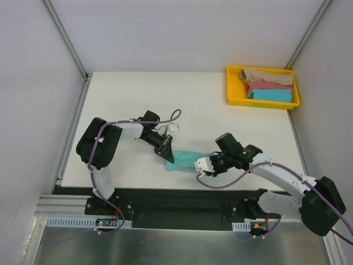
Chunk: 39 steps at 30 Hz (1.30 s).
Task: Roll the t-shirts
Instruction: Roll the T-shirt to the center of the board.
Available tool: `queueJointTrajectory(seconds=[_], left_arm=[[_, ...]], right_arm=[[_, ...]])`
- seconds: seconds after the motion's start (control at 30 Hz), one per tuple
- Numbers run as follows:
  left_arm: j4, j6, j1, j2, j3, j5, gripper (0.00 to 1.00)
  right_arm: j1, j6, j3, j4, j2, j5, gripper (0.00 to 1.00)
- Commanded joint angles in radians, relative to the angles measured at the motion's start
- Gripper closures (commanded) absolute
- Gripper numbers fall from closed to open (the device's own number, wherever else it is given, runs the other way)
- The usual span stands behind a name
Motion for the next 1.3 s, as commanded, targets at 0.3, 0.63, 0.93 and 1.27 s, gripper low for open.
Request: queueJointTrajectory(seconds=[0.3,0.63,0.93,1.27], left_arm=[[-0.018,0.017,0.009,0.030,0.041,-0.006,1.00],[-0.028,0.023,0.009,0.032,0.048,0.000,1.00],[-0.028,0.028,0.005,0.028,0.046,0.003,1.00],[-0.026,0.028,0.004,0.024,0.043,-0.003,1.00]], right_arm=[[0.007,-0.525,-0.091,-0.314,-0.142,-0.058,0.78],[-0.146,-0.493,0.099,-0.550,-0.133,-0.154,0.37],[-0.256,0.099,0.524,-0.439,0.273,-0.337,0.30],[-0.170,0.425,0.633,-0.273,0.573,-0.302,0.23]])
